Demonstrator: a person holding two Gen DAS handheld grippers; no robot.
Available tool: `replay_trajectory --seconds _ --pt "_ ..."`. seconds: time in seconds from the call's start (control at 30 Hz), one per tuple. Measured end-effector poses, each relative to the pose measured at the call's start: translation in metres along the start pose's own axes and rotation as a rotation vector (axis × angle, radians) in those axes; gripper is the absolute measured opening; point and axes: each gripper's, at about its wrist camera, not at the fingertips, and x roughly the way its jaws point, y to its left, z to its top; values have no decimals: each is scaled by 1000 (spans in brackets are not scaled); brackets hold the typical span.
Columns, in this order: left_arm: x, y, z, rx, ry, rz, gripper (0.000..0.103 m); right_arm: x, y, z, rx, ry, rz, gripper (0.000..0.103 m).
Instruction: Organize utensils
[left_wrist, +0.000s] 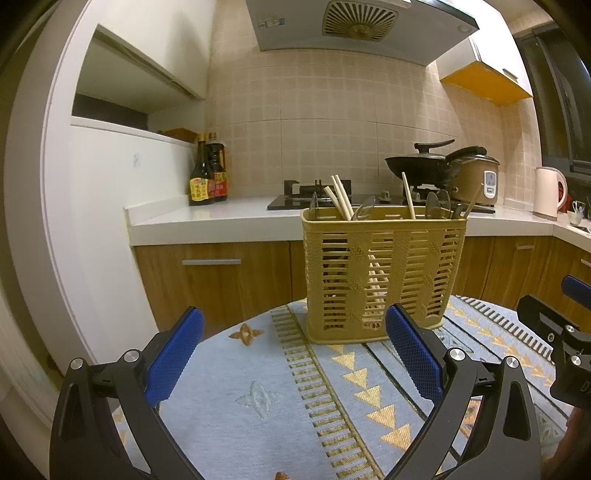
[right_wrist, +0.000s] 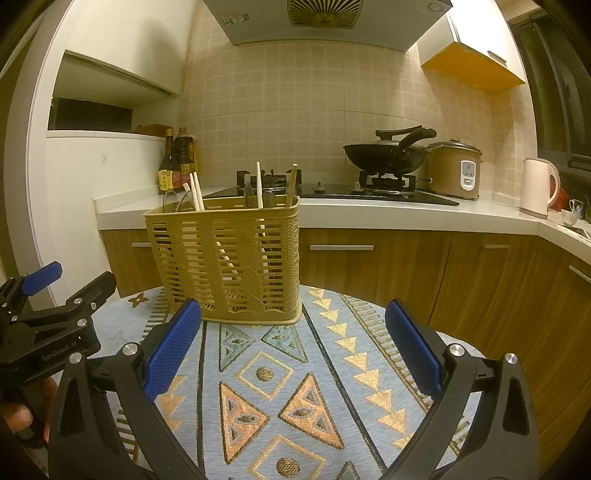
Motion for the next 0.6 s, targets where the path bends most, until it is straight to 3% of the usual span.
replay_trajectory --seconds 0.6 --pt "3 0 -1 9 14 -6 95 0 3 0 -14 9 21 96"
